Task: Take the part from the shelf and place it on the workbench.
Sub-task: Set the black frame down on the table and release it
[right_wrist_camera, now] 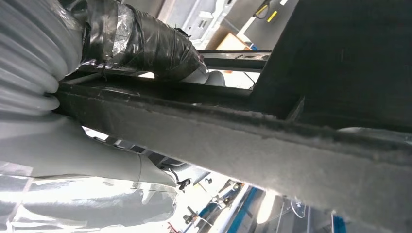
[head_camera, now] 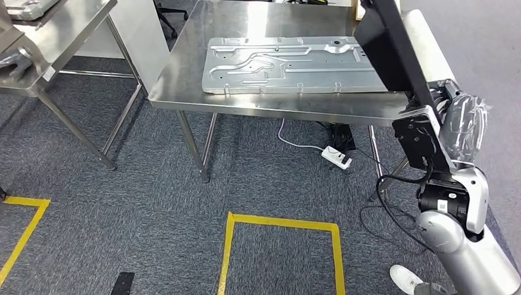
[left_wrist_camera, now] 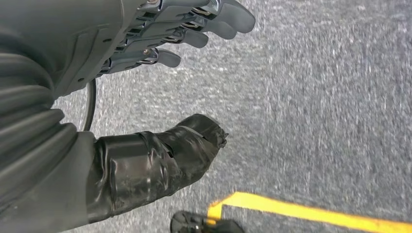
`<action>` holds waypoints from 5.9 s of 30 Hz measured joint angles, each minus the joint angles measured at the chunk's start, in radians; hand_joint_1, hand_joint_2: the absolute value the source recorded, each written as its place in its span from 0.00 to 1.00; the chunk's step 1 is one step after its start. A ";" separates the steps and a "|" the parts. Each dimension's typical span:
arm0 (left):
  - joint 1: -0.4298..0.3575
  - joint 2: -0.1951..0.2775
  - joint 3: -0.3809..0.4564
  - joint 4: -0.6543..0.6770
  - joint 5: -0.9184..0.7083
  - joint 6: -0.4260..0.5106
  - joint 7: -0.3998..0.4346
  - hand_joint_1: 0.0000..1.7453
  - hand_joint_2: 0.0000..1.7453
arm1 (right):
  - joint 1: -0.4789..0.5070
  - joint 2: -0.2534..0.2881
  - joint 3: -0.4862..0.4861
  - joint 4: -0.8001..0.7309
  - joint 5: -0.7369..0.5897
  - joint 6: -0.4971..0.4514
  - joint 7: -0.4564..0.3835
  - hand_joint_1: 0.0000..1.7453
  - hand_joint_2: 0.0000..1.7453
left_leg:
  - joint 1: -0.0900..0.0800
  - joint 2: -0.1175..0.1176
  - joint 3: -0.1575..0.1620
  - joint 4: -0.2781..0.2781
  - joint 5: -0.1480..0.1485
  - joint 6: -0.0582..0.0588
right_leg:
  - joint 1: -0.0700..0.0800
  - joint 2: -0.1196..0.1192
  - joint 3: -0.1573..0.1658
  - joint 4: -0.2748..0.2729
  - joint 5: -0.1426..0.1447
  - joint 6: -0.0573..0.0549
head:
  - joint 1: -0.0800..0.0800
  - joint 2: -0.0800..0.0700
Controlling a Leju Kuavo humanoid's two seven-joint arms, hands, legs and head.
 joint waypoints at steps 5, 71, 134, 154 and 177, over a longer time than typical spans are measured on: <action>-0.004 -0.003 -0.001 0.000 0.000 0.001 0.002 0.00 1.00 | -0.006 0.003 0.001 0.009 0.000 0.011 0.000 1.00 1.00 | 0.005 -0.003 0.022 0.023 -0.048 -0.037 | 0.000 -0.009 0.040 -0.172 0.100 -0.014 | 0.001 0.000; -0.007 -0.004 -0.053 0.000 -0.024 -0.014 0.033 0.00 1.00 | -0.302 0.107 0.258 0.244 0.127 0.276 -0.029 1.00 1.00 | -0.003 -0.007 -0.062 0.107 -0.054 -0.046 | 0.011 -0.002 0.079 -0.207 0.107 -0.059 | -0.015 0.000; -0.005 -0.015 -0.059 -0.001 0.011 -0.021 -0.056 0.00 1.00 | -0.222 -0.167 0.212 0.352 0.180 0.489 0.028 1.00 1.00 | -0.013 -0.010 -0.034 0.092 -0.077 -0.031 | 0.014 -0.005 0.074 -0.225 0.123 -0.063 | -0.017 0.000; -0.013 -0.007 -0.059 -0.001 0.045 -0.005 -0.125 0.00 1.00 | -0.091 -0.157 0.220 0.501 0.224 0.479 -0.012 0.00 0.00 | 0.002 -0.012 -0.060 0.012 0.036 -0.001 | 0.004 -0.006 -0.033 0.056 -0.012 -0.019 | -0.018 0.000; -0.019 0.002 -0.055 -0.001 0.078 0.119 -0.051 0.00 0.00 | -0.068 -0.157 0.177 0.549 0.225 0.462 0.041 0.00 0.00 | -0.007 -0.008 -0.051 0.016 0.025 -0.019 | 0.011 -0.004 0.076 -0.199 0.106 -0.031 | -0.024 0.000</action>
